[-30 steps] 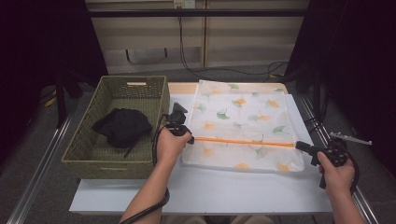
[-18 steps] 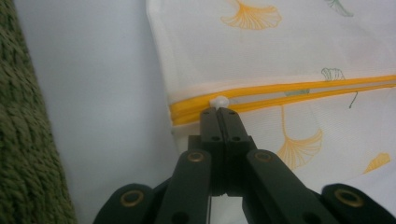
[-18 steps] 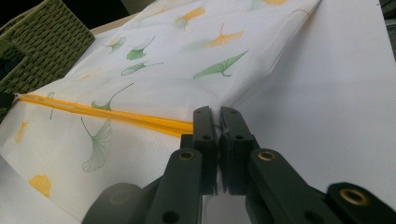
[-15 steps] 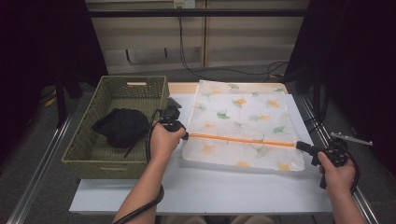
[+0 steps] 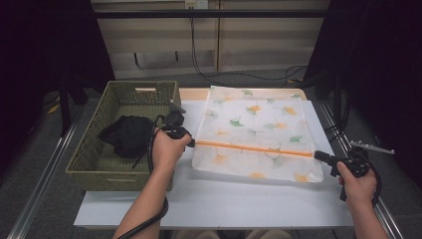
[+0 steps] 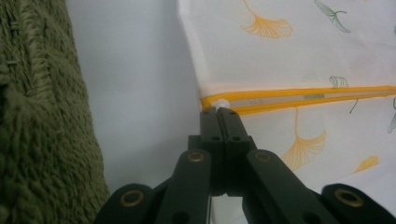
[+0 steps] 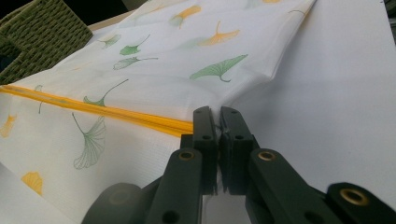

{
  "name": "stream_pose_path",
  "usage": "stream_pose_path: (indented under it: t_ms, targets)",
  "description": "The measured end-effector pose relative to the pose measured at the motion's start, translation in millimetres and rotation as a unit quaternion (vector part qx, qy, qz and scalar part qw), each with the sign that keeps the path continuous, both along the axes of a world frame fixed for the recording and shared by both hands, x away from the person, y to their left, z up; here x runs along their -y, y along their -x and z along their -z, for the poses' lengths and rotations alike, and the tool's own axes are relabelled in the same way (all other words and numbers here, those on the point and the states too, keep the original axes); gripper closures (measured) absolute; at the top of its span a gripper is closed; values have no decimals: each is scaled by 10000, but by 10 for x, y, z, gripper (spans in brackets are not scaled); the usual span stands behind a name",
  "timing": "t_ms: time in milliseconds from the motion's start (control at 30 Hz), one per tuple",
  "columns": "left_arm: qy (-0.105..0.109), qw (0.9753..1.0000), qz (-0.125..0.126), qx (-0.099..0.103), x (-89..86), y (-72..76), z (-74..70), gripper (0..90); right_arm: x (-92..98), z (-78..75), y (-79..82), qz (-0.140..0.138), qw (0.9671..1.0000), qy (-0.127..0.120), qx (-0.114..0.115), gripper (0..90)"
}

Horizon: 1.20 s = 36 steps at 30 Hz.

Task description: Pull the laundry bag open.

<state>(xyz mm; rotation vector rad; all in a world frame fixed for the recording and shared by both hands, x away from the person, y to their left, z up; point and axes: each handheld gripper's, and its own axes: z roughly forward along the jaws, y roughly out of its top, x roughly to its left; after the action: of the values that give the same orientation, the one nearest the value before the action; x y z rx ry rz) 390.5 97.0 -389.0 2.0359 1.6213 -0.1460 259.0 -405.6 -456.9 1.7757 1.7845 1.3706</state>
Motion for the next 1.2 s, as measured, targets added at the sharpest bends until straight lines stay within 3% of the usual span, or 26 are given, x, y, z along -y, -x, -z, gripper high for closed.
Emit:
stream_pose_path:
  t_ms: [167,267,700,933,1200]
  targets:
    - [72,9999,-54,-57,-22,24,44,900,-15,-5,-8,-15,10000,14,-9,865]
    - [19,10000,12,17,3,49,65,900,-21,-9,-17,-15,10000,80,-33,864]
    - [118,9998,175,2,135,156,122,900,-47,-1,-87,-110,9997,205,-79,858]
    - [278,9992,282,34,221,260,143,900,-66,16,-119,-182,9993,299,-102,839]
    - [256,9992,317,30,248,294,223,893,-118,33,-145,-260,9976,634,-124,708]
